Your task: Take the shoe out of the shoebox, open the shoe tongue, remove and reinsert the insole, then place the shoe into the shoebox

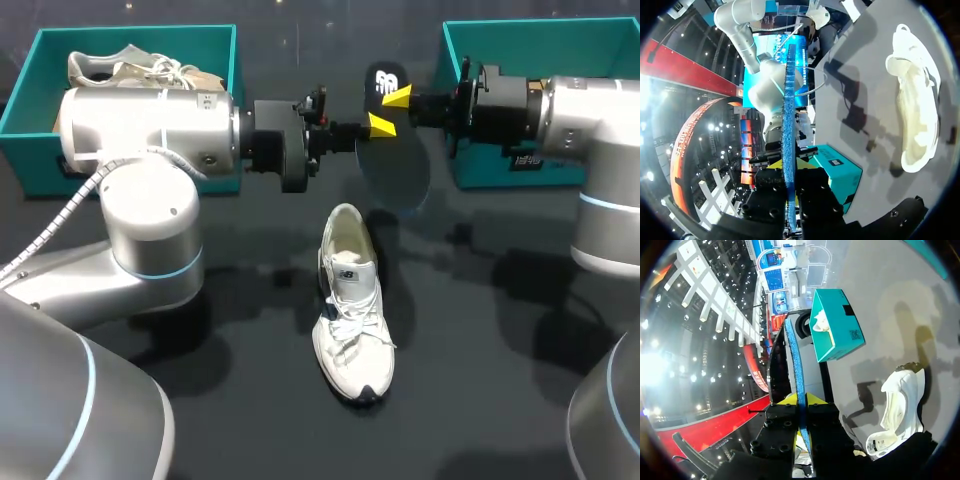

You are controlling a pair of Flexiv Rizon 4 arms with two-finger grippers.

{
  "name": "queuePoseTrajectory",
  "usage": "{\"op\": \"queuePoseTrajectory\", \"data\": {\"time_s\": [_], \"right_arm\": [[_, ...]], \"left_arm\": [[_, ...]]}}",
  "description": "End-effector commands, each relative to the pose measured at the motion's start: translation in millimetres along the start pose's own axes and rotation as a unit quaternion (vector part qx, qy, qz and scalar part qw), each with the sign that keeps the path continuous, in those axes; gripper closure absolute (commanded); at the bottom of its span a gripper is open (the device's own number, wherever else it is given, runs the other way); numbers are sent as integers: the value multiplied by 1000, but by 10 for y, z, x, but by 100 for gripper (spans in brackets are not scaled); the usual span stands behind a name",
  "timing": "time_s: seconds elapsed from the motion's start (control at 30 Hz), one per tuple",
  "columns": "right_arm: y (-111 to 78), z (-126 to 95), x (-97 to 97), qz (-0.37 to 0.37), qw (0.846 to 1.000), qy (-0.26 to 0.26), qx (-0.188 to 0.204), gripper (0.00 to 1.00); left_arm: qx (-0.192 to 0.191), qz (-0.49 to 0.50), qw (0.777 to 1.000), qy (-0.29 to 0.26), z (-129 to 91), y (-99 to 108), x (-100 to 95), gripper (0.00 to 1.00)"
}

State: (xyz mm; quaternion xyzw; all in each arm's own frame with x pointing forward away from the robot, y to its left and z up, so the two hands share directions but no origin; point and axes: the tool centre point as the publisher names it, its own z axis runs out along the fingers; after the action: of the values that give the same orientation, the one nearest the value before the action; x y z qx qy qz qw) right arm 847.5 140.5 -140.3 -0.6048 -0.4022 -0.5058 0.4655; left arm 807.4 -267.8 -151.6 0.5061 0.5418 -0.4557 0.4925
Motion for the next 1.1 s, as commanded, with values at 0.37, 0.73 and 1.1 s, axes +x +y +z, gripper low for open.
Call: {"op": "queuePoseTrajectory", "data": {"time_s": [0.37, 0.73, 1.1], "right_arm": [[-180, -214, 58, -48, 998, 39, 29, 0], [-260, -327, 47, -90, 990, 68, 87, 0], [-260, -327, 47, -90, 990, 68, 87, 0]], "left_arm": [[-16, -24, 999, 20, -350, 6, 14, 100], [-7, -92, 996, 8, -608, -141, -15, 100], [10, -127, 992, 5, -690, -255, 2, 100]]}}
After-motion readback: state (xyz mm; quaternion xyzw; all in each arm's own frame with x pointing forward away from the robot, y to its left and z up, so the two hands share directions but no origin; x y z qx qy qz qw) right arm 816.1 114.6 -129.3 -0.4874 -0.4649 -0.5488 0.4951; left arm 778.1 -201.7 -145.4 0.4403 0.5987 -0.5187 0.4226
